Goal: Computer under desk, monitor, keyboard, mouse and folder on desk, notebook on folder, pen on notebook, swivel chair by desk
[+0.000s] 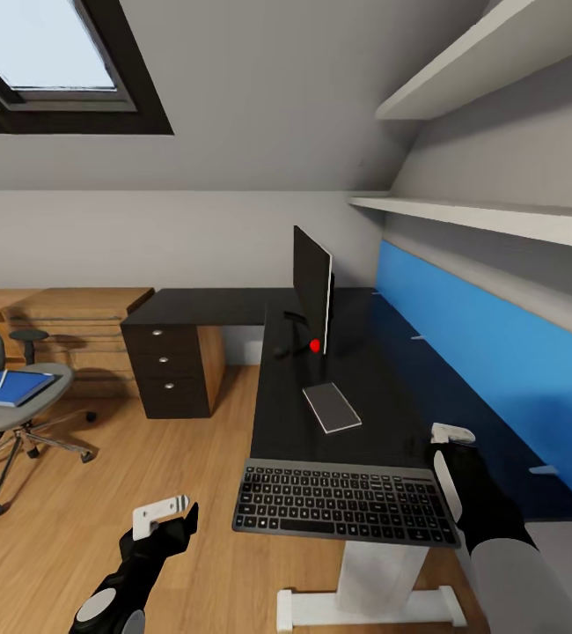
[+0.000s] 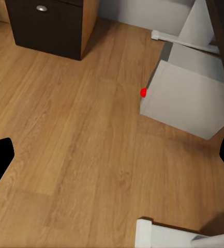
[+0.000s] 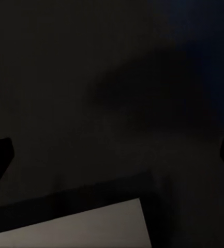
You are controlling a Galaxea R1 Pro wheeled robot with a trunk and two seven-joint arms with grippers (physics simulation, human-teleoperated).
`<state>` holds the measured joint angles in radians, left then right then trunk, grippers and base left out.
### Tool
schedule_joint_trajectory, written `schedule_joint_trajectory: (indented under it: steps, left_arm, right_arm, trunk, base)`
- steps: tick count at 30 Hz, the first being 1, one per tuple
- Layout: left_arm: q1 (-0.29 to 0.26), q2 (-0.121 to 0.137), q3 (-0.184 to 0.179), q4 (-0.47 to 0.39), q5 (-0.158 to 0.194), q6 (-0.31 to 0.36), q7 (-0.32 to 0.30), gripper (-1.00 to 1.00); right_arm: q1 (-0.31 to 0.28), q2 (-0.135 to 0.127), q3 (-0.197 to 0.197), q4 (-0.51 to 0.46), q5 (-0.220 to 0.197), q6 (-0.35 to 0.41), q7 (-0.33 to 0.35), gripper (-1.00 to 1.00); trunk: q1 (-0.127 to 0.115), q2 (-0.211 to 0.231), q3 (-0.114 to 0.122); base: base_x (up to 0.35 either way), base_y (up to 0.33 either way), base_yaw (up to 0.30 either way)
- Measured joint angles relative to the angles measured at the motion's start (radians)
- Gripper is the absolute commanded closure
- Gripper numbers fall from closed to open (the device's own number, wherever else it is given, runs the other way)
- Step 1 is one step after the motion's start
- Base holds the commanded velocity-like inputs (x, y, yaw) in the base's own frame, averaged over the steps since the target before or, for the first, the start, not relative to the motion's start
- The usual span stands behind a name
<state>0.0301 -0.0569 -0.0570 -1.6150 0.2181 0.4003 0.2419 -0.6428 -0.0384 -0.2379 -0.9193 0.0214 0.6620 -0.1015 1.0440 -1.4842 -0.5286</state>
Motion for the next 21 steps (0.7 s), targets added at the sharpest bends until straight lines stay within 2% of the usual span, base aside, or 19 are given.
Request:
schedule_joint_trajectory:
  steps: [21]
  left_arm:
    - [-0.001,0.0,-0.001,0.0,0.0,0.0,0.0,-1.0]
  right_arm:
    - [0.0,0.0,0.002,0.002,0.003,0.002,-0.002,-1.0]
  trunk:
    - [0.077,-0.14,-0.063]
  base:
    - [0.0,0.0,0.0]
